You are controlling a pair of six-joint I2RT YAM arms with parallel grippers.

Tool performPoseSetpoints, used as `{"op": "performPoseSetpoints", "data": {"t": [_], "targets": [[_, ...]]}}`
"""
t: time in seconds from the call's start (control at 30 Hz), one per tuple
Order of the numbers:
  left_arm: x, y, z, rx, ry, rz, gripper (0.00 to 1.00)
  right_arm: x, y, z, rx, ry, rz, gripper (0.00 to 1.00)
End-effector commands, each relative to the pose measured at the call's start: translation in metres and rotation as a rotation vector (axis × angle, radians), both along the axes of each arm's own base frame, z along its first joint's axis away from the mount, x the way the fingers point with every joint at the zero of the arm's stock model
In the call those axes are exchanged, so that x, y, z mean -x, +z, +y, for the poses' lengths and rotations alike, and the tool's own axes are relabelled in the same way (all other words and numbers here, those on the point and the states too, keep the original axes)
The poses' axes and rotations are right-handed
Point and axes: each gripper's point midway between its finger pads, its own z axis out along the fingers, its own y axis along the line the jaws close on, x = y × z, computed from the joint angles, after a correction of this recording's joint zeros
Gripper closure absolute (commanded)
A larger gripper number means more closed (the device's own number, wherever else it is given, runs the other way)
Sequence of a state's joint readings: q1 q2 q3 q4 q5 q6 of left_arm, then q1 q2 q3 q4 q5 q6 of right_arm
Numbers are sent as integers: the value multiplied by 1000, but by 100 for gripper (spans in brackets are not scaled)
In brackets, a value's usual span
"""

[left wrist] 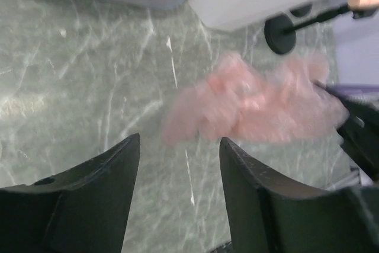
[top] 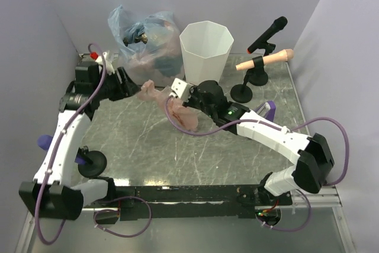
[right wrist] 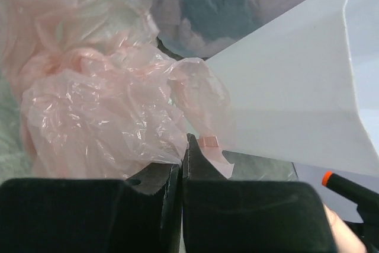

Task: Put the trash bags into the trash bin

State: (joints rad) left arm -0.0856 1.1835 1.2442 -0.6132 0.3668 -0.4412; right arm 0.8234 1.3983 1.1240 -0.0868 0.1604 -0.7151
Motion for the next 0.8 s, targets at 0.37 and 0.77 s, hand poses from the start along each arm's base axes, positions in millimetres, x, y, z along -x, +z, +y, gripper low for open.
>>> {"op": "performPoseSetpoints", "data": {"t": [0.37, 0.77], "targets": [[-3, -75, -16, 42, -147, -60, 11, 1, -22, 31, -88, -93, 107, 100], [-32, -98, -13, 1, -149, -162, 13, 6, -28, 35, -83, -50, 131, 100]]}}
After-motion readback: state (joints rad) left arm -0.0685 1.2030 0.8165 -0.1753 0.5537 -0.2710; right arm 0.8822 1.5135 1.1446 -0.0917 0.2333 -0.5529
